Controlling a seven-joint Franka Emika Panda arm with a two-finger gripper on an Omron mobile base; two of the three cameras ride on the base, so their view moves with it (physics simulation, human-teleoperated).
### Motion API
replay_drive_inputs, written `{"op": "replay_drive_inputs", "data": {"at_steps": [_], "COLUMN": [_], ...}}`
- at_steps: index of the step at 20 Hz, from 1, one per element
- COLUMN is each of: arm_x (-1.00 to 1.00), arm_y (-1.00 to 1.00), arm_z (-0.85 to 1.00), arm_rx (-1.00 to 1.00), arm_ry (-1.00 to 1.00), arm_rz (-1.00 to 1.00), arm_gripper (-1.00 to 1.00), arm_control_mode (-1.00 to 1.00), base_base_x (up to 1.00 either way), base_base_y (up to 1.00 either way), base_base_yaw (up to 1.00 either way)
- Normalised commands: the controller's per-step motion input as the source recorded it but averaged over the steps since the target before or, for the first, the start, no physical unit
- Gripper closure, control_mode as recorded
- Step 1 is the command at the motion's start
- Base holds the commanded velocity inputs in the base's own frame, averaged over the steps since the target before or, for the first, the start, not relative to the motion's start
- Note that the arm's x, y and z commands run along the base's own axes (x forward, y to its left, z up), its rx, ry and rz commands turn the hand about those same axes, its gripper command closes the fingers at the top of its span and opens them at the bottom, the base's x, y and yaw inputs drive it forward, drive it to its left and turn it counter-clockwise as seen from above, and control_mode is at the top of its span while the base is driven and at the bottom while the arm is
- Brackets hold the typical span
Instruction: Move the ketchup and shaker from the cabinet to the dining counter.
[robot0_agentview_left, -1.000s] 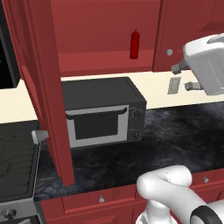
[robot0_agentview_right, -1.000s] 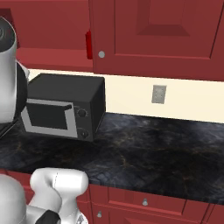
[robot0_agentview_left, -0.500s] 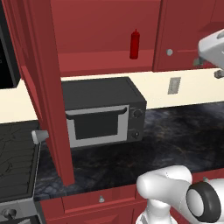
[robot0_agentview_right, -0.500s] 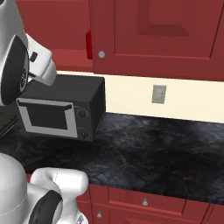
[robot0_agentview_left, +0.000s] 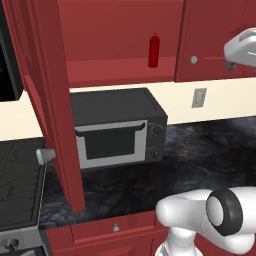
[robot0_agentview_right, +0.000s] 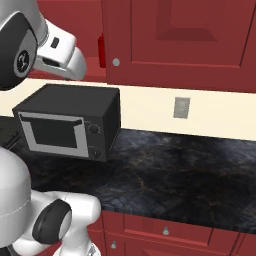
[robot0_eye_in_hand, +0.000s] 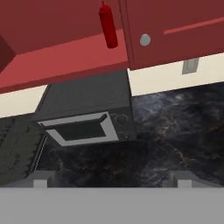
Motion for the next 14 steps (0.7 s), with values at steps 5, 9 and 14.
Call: {"op": "replay_drive_inputs", "data": {"at_steps": [5,9,14], "arm_x": [0.31,0.4,0.39], "arm_y": [-0.01,0.0,0.0], "arm_z": [-0.27,-0.32,-0.07], "arm_rx": [-0.12,-0.07,-0.01], "arm_ry": [0.0,0.01,0.0], "arm_rz": [-0.02,0.0,0.0], "arm_gripper": [-1.0,-1.0,-1.0], "arm_control_mode": [-1.0,-1.0,-1.0], "base_base_x": [0.0,0.0,0.0], "base_base_y": [0.0,0.0,0.0], "base_base_yaw": [0.0,0.0,0.0]}}
